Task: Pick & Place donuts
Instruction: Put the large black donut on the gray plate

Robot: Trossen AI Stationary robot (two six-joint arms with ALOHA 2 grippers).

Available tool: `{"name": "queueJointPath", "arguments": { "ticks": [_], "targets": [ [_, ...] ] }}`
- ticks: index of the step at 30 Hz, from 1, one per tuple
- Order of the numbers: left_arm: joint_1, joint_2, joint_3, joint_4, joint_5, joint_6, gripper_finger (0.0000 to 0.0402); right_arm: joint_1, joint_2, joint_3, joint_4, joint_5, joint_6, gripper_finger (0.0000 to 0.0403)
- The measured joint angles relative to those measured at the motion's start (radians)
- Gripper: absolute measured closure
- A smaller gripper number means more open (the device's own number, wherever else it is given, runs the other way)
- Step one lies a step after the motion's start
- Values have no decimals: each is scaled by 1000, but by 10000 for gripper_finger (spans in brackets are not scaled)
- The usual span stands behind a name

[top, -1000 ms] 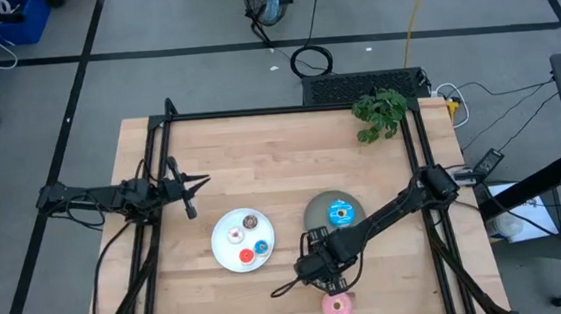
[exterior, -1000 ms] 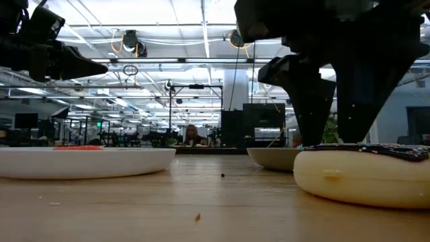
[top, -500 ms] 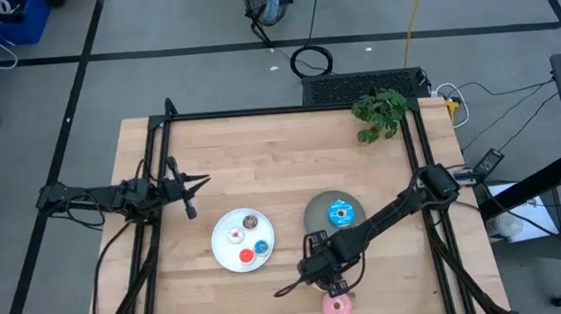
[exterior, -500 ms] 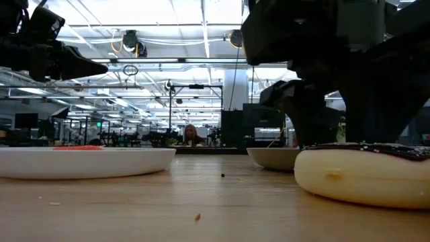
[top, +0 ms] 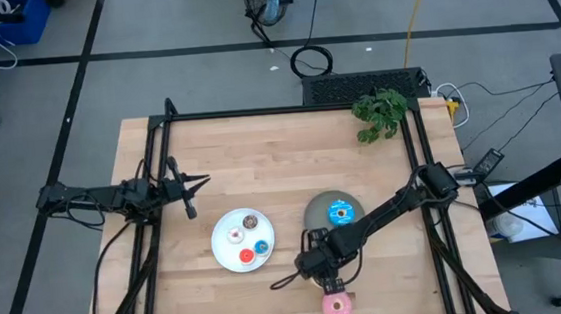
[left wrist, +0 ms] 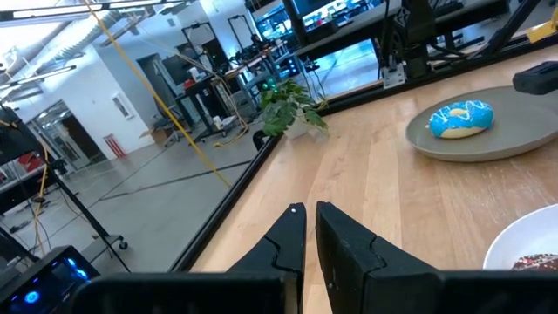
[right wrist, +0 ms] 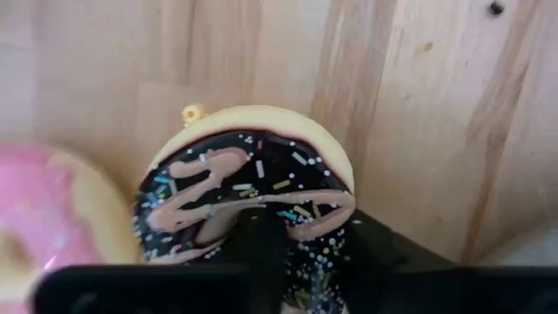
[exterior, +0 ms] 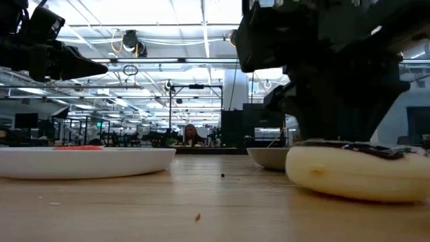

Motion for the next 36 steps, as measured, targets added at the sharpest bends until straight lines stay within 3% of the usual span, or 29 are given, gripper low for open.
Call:
{"name": "queueJointPath", "arguments": {
  "ticks": [3,5,11,23,36],
  "targets": [
    [0,0,0,0,0,0,364,-10,-18,12,-11,-34,-6,380],
    [0,0,0,0,0,0,364,-12,-32,26,-34,-28,-23,391],
    [0,0,0,0,0,0,364,-15,-70,113,-155,-17,-15,384],
    [0,0,0,0,0,-3,364,28,-71,383,-583,28,53,392],
    [0,0,0,-1,0,-3,364,51,-102,456,-671,40,148,391]
  ]
}}
